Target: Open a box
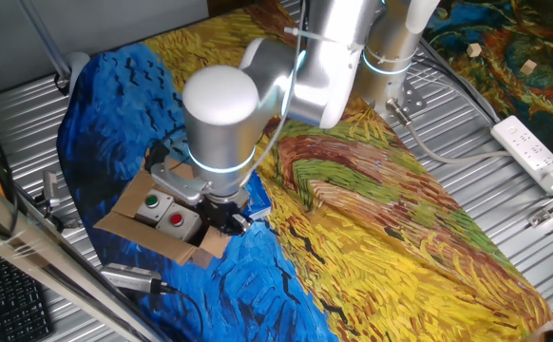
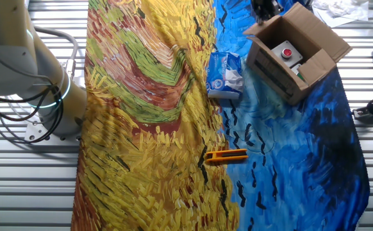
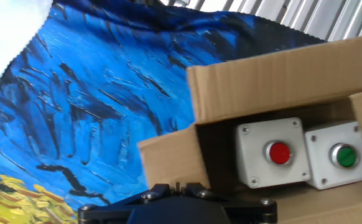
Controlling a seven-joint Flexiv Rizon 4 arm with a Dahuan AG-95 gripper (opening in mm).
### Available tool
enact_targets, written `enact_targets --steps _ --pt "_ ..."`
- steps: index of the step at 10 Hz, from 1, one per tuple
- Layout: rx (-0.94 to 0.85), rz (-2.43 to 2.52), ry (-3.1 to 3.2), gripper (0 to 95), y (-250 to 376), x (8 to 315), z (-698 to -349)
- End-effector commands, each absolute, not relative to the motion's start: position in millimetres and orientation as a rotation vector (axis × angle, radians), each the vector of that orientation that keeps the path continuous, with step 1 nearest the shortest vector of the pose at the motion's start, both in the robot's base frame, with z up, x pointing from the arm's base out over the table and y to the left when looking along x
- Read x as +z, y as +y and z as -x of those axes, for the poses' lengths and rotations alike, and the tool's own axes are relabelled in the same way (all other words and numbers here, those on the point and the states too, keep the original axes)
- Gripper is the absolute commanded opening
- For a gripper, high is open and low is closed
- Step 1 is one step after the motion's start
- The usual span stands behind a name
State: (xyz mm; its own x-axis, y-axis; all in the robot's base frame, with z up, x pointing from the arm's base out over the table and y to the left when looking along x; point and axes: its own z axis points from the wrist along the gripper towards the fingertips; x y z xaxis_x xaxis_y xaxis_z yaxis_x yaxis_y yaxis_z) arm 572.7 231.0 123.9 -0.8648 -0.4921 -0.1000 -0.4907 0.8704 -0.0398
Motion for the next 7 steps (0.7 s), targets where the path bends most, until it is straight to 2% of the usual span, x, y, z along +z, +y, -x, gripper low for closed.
enact_targets --steps 1,7 --pt "-0.039 0.785 2.931 0.0 228.8 120.9 -574.5" --pt "-0.062 0.832 2.921 0.0 220.6 120.6 -579.2"
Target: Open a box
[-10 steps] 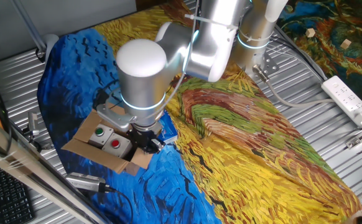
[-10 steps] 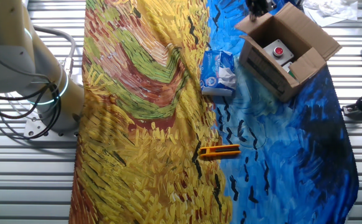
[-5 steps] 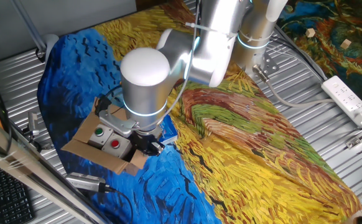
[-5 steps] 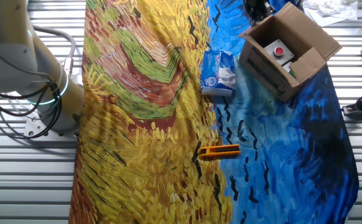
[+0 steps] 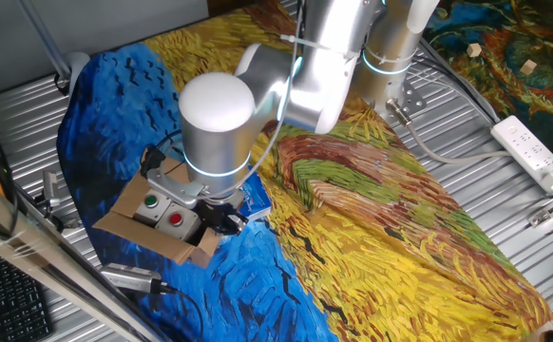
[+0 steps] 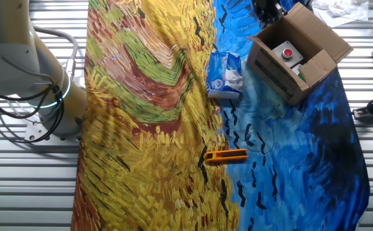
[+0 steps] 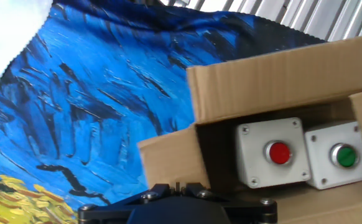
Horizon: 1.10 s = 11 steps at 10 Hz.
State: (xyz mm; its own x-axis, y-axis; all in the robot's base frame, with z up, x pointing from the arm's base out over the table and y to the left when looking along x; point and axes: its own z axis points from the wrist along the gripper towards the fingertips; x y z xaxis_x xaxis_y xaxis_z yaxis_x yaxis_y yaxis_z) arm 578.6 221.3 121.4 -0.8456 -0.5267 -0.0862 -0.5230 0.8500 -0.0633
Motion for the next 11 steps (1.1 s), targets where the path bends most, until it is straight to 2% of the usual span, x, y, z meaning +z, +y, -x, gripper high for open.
enact_targets --steps 1,8,11 --pt "-0.065 0.835 2.919 0.0 220 120 -579" --pt "-0.055 0.835 2.912 0.0 220 119 -579" --pt "-0.032 0.819 2.917 0.0 223 137 -577"
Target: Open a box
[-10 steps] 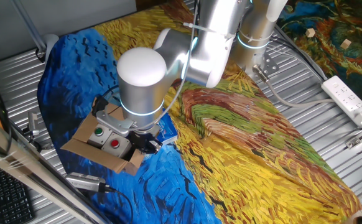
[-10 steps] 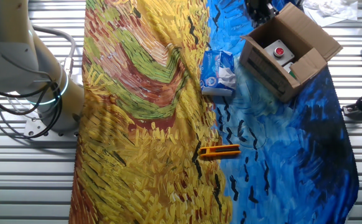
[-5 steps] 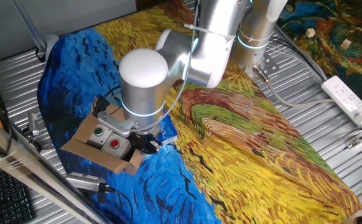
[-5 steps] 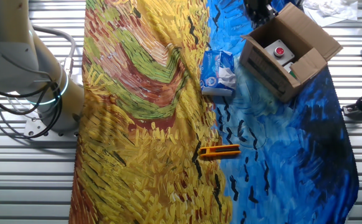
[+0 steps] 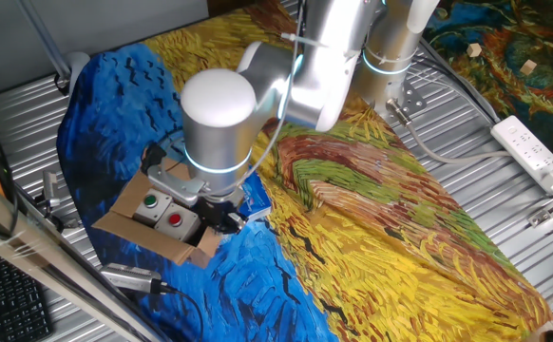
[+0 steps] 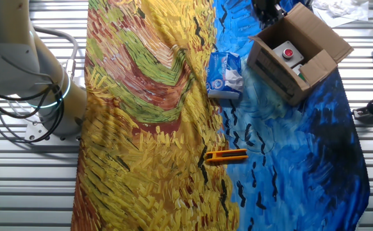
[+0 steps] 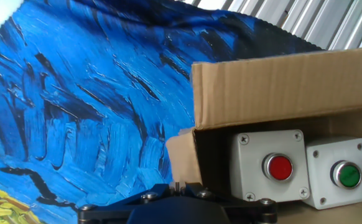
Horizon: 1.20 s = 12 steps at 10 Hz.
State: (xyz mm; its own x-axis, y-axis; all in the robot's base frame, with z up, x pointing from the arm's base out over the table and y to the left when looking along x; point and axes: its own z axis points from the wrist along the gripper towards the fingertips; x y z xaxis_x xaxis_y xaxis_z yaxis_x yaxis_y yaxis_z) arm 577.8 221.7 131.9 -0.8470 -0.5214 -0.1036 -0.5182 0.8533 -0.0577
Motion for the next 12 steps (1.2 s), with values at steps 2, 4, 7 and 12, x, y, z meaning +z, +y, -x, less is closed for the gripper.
enact_targets --steps 2,4,7,12 --pt "-0.013 0.807 2.92 0.0 225 150 -574" --pt "0.003 0.799 2.924 0.0 227 162 -572" --pt "0.016 0.808 2.923 0.0 221 172 -574" --pt "0.009 0.849 2.924 0.0 195 169 -599"
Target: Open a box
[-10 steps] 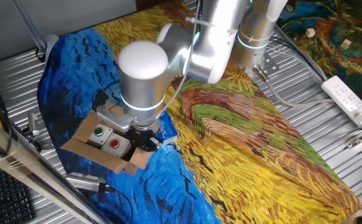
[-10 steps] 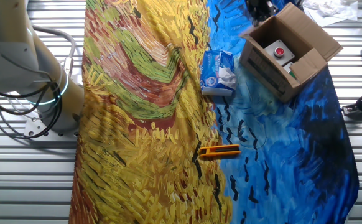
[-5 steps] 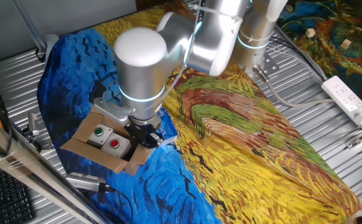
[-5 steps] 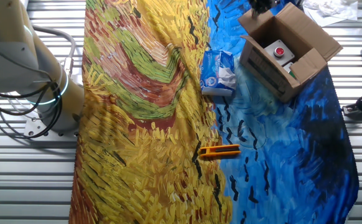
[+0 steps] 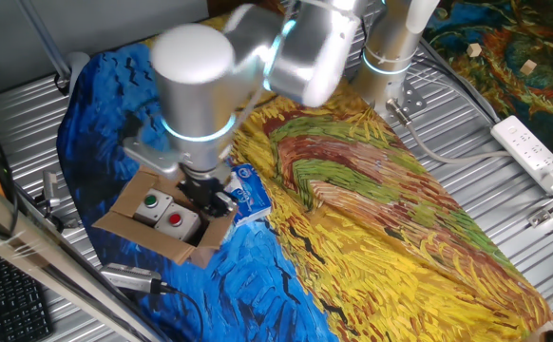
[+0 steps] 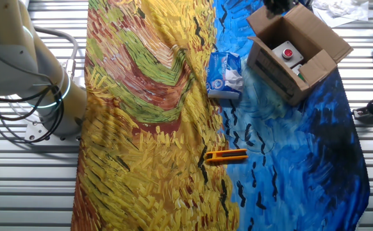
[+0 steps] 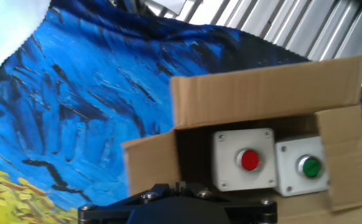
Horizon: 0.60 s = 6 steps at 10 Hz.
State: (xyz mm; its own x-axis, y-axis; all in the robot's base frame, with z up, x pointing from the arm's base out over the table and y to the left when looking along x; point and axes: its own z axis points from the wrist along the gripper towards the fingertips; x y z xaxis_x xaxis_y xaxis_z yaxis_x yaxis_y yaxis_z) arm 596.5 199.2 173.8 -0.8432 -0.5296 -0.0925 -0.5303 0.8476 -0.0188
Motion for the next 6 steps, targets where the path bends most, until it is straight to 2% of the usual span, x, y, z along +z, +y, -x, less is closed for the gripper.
enact_targets --steps 1,6 --pt "0.007 0.858 2.921 0.0 190 163 -605" --pt "-0.029 0.891 2.92 0.0 171 144 -624"
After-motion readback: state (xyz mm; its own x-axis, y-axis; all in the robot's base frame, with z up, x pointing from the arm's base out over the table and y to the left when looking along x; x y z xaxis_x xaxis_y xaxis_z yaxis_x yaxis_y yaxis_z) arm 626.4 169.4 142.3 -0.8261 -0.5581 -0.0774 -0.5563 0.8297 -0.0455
